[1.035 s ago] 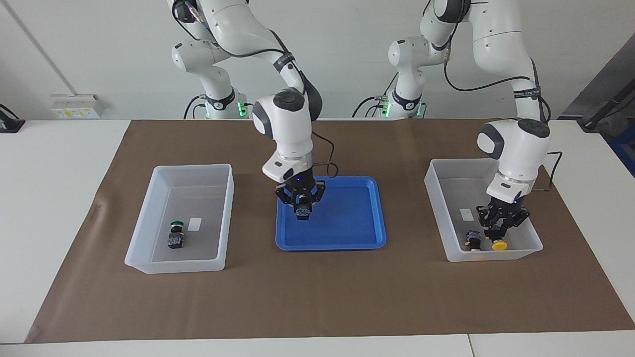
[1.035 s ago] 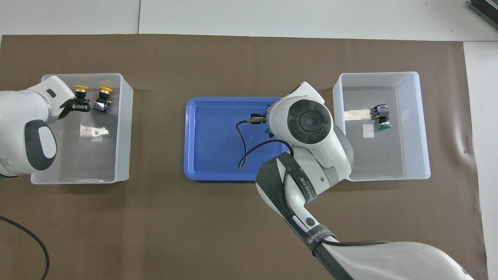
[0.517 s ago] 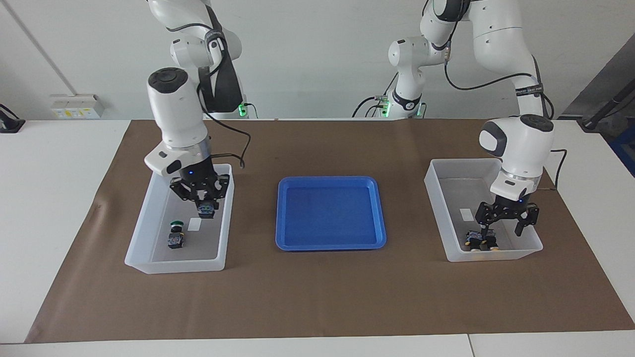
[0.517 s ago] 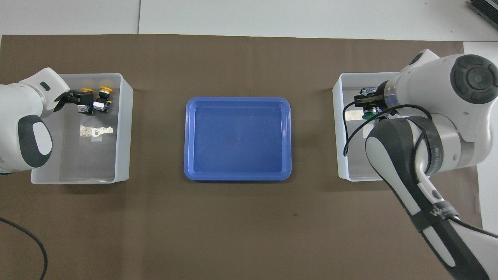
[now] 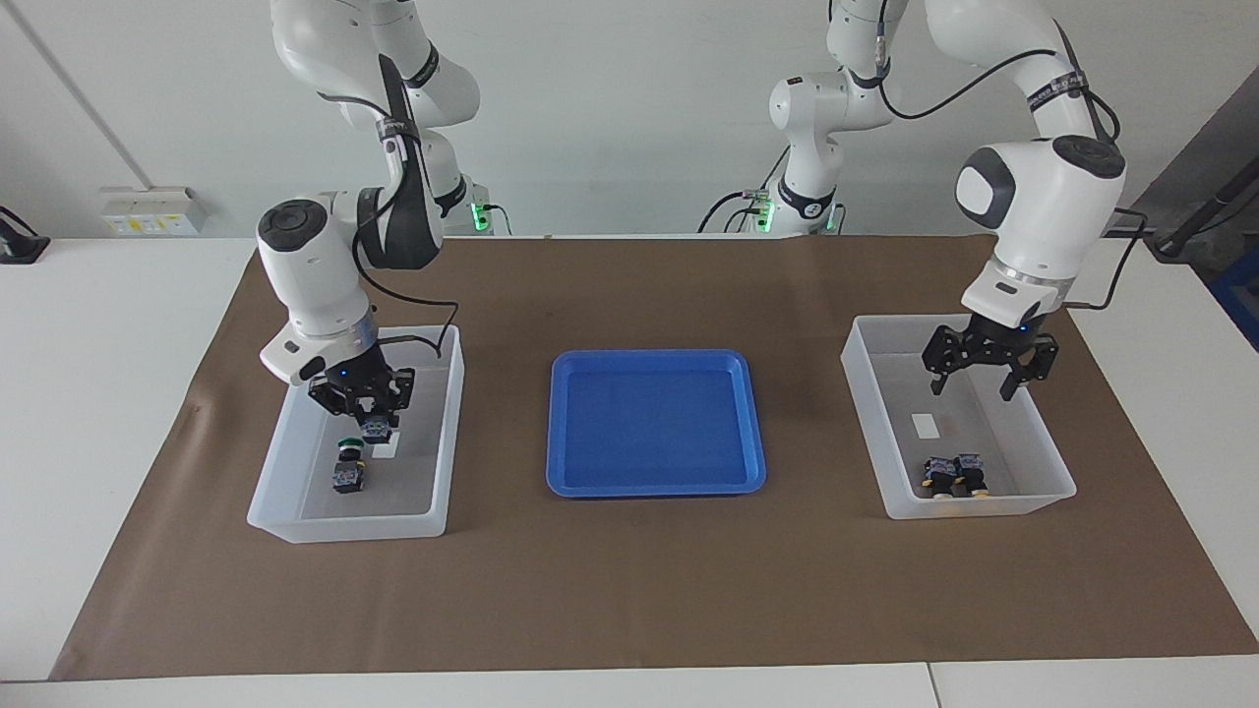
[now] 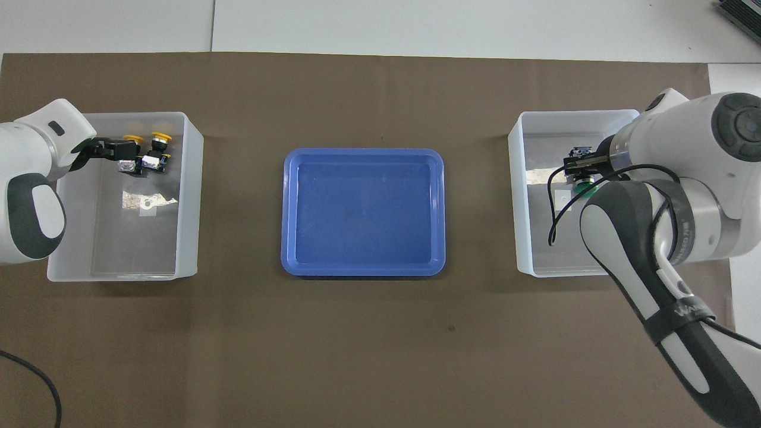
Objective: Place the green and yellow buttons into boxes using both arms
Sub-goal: 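Lower the green button into the bin with the right gripper and release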
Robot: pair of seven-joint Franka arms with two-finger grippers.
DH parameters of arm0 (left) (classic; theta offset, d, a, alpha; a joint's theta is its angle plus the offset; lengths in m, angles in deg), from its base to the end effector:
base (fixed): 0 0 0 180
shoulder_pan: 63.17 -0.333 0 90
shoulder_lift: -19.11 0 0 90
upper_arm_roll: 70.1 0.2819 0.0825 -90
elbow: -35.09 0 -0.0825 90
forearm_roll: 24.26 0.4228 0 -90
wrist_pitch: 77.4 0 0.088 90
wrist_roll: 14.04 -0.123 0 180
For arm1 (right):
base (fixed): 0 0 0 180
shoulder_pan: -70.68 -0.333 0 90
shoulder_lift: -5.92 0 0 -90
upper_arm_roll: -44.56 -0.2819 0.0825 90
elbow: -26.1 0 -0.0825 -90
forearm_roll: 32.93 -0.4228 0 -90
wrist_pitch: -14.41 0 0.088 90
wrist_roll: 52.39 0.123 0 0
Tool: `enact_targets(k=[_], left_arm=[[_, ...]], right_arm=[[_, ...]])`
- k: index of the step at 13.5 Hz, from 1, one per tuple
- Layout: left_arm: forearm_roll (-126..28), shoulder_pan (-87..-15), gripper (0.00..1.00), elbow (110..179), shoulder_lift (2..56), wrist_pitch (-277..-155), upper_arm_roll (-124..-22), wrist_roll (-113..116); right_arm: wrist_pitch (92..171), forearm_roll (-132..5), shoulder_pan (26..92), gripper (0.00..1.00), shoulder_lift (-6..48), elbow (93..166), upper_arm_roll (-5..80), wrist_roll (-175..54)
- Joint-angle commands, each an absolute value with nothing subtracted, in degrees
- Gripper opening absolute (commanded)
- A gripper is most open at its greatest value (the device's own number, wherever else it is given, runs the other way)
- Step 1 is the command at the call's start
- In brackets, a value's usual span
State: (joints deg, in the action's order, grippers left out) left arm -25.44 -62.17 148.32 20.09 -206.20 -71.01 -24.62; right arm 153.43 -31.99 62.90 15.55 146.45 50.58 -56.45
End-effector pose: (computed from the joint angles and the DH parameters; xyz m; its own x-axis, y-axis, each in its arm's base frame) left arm 0.6225 -0.0216 0.4185 0.9466 -0.2025 0.2510 -0.2021 -0.9790 -0.0275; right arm 0.6115 0.0186 0.2816 0.9809 0.1175 0.1552 0.1124 -0.9928 0.0412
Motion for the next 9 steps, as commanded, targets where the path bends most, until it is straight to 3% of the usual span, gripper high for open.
enact_targets(k=[1,3,4,6,7,8,9], left_arm=[[-25.0,-58.1,1.0,151.6,13.4,-200.6,-70.4,-17.9],[-24.4,-57.3,1.0,150.0,12.0,-195.8,-70.7,-17.6],[-24.4,-57.3,1.0,147.9,11.2,-192.7,-71.3,-17.5],[-24.4,-58.1,1.0,141.7,12.0,-186.7,-71.5,-17.6],[-24.4,-58.2,1.0,137.6,13.5,-183.3,-71.5,-17.6],[-24.3,-58.3,1.0,134.9,14.7,-180.7,-71.5,-17.7],[-24.4,-58.4,1.0,132.8,15.3,-179.8,-71.4,-17.8]], right_arm=[[158.5,-33.4,64.3,0.0,14.3,151.3,49.7,-59.5],[158.9,-35.7,64.4,0.0,15.6,151.3,49.7,-59.6],[158.9,-36.5,64.4,0.05,15.8,151.3,49.7,-59.7],[159.0,-36.5,64.3,0.53,16.1,151.3,49.7,-59.6],[159.0,-36.5,64.3,0.86,16.2,151.2,49.7,-59.5],[158.9,-36.5,64.4,1.0,16.2,151.0,49.7,-59.4],[158.9,-36.5,64.4,1.0,16.2,150.7,49.7,-59.4]])
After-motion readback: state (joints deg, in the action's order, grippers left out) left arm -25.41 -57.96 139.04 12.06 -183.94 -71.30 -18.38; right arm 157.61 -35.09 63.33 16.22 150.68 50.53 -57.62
